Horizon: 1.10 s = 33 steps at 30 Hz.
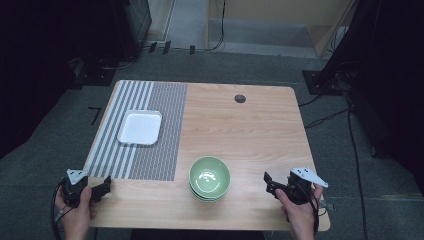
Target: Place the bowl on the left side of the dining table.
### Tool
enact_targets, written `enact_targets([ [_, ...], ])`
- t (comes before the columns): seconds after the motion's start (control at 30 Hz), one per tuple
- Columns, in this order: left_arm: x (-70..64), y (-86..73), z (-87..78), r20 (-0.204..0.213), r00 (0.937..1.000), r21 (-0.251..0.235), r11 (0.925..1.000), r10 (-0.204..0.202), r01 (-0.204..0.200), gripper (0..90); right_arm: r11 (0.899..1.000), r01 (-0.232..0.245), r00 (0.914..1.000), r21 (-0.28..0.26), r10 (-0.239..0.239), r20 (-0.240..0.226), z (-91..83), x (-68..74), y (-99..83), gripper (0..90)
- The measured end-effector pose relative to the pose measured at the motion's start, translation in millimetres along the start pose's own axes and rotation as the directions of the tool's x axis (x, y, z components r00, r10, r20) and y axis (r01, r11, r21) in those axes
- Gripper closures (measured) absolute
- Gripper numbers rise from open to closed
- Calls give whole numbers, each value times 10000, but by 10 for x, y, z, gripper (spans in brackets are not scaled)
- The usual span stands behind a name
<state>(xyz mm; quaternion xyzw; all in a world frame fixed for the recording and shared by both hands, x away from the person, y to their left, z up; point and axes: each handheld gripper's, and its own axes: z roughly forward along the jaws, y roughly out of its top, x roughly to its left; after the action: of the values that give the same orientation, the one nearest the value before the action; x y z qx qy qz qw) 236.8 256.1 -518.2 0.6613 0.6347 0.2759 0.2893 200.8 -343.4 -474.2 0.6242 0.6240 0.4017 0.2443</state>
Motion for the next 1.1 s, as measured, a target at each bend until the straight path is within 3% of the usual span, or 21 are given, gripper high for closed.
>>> enact_targets([
  [0.73, 0, 0, 0, 3, 10000, 1, 10000, -1, 1, 114, 9970, 754, 9957, -190, -763, -531, 101, 350, 283, 18],
  [0.83, 1, 0, 0, 2, 10000, 2, 10000, 0, 0, 114, 9957, 865, 9947, -318, -881, -533, 122, 404, 334, 79],
  [1.1, 1, 0, 0, 3, 10000, 3, 10000, -1, 1, 114, 9932, 1098, 9900, -398, -1129, -849, 174, 530, 482, 80],
])
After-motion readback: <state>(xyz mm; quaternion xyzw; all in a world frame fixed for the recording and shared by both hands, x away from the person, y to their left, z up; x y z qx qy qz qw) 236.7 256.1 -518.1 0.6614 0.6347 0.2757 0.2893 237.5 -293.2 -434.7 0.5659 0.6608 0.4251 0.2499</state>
